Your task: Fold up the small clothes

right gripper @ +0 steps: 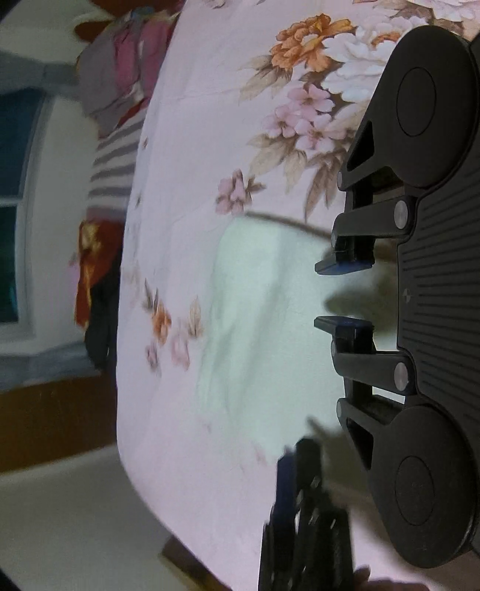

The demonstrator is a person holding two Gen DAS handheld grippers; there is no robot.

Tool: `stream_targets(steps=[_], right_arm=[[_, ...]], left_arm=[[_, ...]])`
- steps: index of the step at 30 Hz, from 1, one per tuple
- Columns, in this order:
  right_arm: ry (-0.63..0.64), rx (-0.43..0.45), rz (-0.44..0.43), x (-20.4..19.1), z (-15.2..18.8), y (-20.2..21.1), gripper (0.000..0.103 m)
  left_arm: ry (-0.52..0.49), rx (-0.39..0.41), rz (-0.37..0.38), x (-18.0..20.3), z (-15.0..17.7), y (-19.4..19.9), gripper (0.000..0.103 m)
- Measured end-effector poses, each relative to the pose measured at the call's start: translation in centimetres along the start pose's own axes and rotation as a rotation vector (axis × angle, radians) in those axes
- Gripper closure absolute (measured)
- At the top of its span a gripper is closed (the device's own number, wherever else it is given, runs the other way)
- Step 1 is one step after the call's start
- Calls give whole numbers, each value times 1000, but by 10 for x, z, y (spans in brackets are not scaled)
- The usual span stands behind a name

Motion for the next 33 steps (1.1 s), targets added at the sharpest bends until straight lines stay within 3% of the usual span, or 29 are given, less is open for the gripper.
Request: stream_targets(steps=[4,7,11,18,25,31,33], right_arm=[[81,-39,-60,-24,33,19,79],[125,-85,-33,-30,60,19,79],[101,-96,-12,-20,83,25,79],[59,-109,-50,-9,103,35,79],[11,-26,-91,-2,106,84,79],[-22,53,-87,5,118,142,79],[-29,62,-78,5,125,160,79]], left_arm=[[15,-41,-25,20,33,3,72],[24,-48,-53,32,51,8,72],[30,-37,-102,43,69,21,72],[75,-33,-151,52,91,38,72],[83,11,-185,72,97,68,72],[101,74,-213,97,111,114,63],[98,95,-219,107,113,126,53]])
Point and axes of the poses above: each gripper's, at about its wrist camera, not at the fingertips, and y roughly against the way its jaws point, x to its right, z to its underside, the point moved 5 cm from there along -y, roughly the way its jaws point, and after that the axes turned 6 degrees about z, right-handed, at the moved point
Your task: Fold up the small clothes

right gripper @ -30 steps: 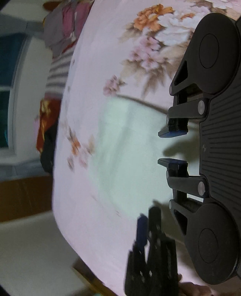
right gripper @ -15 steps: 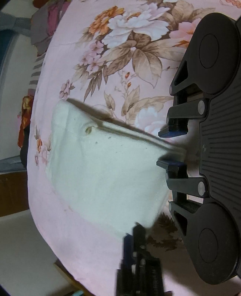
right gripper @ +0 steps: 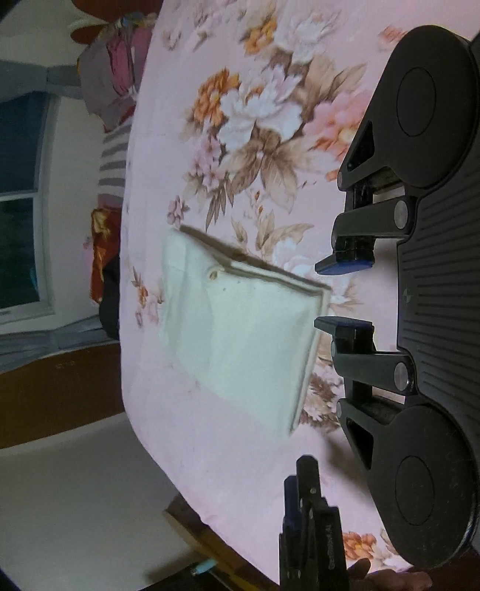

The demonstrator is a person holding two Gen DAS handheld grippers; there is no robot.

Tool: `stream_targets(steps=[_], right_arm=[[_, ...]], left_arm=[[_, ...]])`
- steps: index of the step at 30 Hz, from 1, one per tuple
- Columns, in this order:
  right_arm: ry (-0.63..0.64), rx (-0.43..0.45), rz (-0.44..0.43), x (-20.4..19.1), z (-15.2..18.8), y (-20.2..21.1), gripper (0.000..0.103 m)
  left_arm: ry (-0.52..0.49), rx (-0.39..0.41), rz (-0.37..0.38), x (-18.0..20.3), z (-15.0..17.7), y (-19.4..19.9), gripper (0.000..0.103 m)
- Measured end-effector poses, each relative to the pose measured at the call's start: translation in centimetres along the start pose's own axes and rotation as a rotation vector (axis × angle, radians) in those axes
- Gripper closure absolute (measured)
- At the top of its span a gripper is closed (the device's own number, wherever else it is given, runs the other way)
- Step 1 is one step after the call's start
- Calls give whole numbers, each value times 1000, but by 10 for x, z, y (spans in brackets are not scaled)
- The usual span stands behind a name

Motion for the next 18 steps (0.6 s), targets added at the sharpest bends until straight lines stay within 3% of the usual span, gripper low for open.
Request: stream_targets(steps=[2,6,7,8,9,11,18], right_arm=[[-9,12,4,0,5,15,79],[-12,27,12,-2,18,44,78],[-13,34,27,-3,22,52,71],[-19,45,46,-3,26,58,25],[-21,68,72,-2,29,65,0],[11,133,125,-4,35,81,0],[-2,115,162,-10,57,121,0]], left_arm=[[-11,42,-17,10,2,17,33],[-36,86,-24,29,3,43,12],[-37,105,-29,33,4,50,3],[-38,121,-41,38,4,56,1],[-47,133,-52,42,5,61,0],[-62,142,-56,52,7,71,0],[-96,165,-69,74,25,103,0]])
Point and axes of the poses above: each gripper's, at about its wrist camera, not at the fingertips, and y roughly against the way its jaws point, x to its right, z to its underside, the point moved 5 cm from there along -y, roughly the way its jaws point, and after that the axes turned 6 degrees about z, right-handed, at the moved point
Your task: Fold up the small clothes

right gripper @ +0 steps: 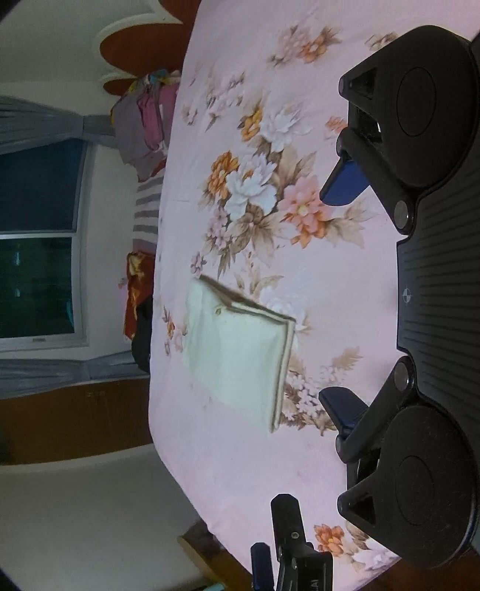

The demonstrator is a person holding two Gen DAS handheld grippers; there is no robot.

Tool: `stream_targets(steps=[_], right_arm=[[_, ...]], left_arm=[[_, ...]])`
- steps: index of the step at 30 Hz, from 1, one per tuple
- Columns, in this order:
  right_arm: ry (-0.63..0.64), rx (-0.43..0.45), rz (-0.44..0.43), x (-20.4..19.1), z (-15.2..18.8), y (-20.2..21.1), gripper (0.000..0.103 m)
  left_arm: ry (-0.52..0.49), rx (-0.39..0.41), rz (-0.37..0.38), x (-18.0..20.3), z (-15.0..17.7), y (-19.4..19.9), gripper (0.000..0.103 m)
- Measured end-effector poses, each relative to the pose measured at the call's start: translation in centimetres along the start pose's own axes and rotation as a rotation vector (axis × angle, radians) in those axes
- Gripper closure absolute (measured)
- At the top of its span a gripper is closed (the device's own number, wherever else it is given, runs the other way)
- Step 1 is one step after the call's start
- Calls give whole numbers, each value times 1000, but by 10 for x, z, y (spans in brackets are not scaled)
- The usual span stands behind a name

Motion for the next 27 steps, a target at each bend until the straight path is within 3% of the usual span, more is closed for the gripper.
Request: stream_targets(steps=[12,27], right_arm=[[-16,34,29,-9,28,60,0],[-21,75,38,-9,28,86,0]], left_arm=[[3,35,39,18,21,47,0],[-37,62,47,27,17,59,0]])
Point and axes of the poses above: each gripper's, at about its wrist camera, not at the fingertips, and y roughly against the way its jaws point, x to its right, z to its underside, the point moved 5 cm from there along -y, roughly the way its jaws point, and after that the axes turned 6 degrees about z, right-handed, at the moved point
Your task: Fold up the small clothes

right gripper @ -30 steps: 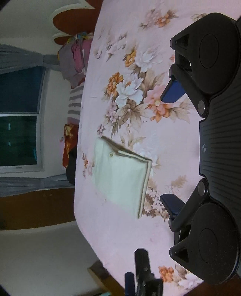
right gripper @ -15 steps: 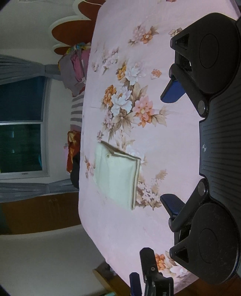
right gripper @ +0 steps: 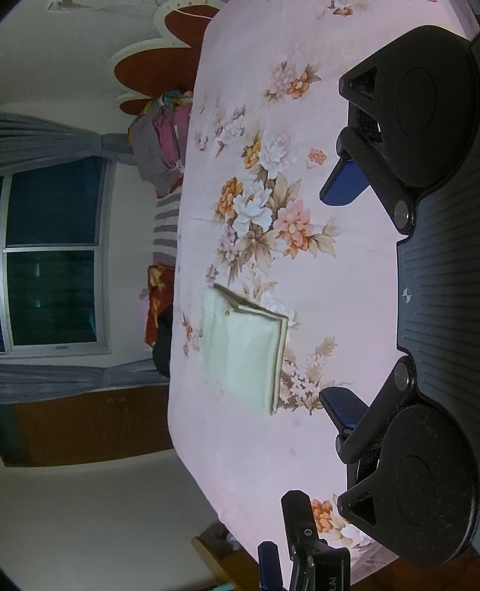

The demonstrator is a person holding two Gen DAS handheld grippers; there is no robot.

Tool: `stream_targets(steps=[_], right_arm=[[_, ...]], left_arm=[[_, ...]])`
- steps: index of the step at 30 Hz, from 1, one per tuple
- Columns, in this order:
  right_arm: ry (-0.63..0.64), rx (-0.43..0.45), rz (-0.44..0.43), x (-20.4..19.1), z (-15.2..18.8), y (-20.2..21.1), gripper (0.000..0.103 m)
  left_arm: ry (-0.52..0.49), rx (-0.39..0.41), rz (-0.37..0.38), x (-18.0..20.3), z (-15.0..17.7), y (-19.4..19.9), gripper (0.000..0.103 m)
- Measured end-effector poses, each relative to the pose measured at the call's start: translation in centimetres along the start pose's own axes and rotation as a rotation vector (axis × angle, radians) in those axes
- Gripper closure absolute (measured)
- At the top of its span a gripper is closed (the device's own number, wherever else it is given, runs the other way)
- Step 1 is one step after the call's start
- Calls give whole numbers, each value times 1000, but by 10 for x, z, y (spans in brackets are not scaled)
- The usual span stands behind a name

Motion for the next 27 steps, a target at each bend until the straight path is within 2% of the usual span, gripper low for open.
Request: stream_targets(steps=[27], right_arm=[[-5,10,8,2,-3,5,0]], left_arm=[[-5,2,19,-6,3,0,0]])
Point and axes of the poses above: each gripper's, at about its wrist camera, not at the fingertips, and y roughly against the way its jaws point, x to its right, z to its underside, the point moved 5 cm from there along -y, roughly the way its jaws point, and after that the axes turned 6 degrees about z, right-handed, at the moved point
